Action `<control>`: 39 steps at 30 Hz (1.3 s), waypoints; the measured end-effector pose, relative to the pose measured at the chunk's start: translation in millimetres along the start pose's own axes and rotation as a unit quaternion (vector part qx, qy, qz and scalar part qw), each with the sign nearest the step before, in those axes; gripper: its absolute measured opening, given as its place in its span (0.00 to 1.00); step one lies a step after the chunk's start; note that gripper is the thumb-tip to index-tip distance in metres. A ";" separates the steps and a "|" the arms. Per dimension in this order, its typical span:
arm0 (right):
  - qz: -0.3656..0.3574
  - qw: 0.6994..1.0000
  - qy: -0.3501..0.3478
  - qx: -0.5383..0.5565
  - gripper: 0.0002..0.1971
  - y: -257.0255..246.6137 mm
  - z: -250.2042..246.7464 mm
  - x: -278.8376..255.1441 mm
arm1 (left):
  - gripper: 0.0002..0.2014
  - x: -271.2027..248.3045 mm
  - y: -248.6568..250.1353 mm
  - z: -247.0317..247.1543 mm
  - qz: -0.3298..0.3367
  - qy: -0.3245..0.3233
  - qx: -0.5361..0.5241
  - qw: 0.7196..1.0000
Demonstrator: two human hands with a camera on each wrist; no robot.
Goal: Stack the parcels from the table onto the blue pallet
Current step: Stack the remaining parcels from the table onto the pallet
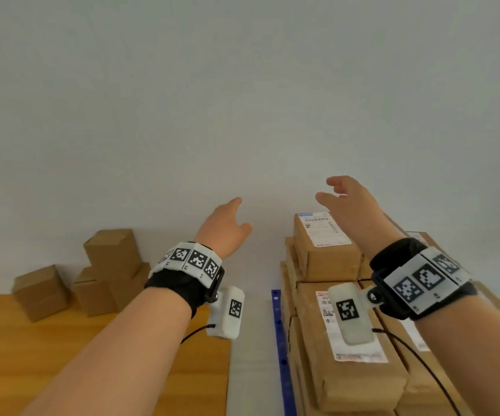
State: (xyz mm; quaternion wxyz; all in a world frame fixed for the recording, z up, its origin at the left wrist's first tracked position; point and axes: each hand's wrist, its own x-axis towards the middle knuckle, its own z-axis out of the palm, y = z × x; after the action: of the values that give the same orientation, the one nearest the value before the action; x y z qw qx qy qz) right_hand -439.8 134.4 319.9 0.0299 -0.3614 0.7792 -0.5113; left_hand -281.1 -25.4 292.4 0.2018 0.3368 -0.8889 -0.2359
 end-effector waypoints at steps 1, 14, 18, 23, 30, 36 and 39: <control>0.002 1.000 -0.004 0.007 0.23 -9.6 15.2 -3.7 | 0.32 -4.8 -15.3 -9.6 -0.005 0.000 0.004 1.000; 0.083 0.986 -0.142 0.033 0.25 -88.6 244.5 -83.4 | 0.31 -81.5 -252.8 -110.7 -0.124 -0.040 0.030 0.991; 0.114 0.978 -0.174 0.030 0.25 -102.2 299.2 -101.5 | 0.32 -96.5 -308.6 -127.5 -0.158 -0.050 0.024 0.986; 0.130 0.966 -0.220 0.030 0.26 -115.6 356.2 -107.4 | 0.30 -97.3 -352.4 -141.1 -0.189 -0.038 0.007 0.981; 0.141 0.954 -0.264 0.029 0.27 -116.9 427.3 -74.1 | 0.29 -60.5 -394.4 -141.0 -0.230 -0.015 -0.052 0.972; 0.160 0.944 -0.286 0.048 0.28 -109.4 489.3 -26.2 | 0.29 -4.0 -423.9 -139.6 -0.251 -0.018 -0.063 0.966; 0.163 0.941 -0.291 0.054 0.29 -103.9 515.2 -0.5 | 0.29 26.6 -437.0 -138.5 -0.265 -0.013 -0.079 0.961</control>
State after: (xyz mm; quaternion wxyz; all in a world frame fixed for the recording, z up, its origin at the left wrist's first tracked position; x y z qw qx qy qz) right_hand -169.7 -287.0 159.8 0.3575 -0.3603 0.7560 -0.4134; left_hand -7.8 -372.4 166.9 0.1462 0.5399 -0.7493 -0.3546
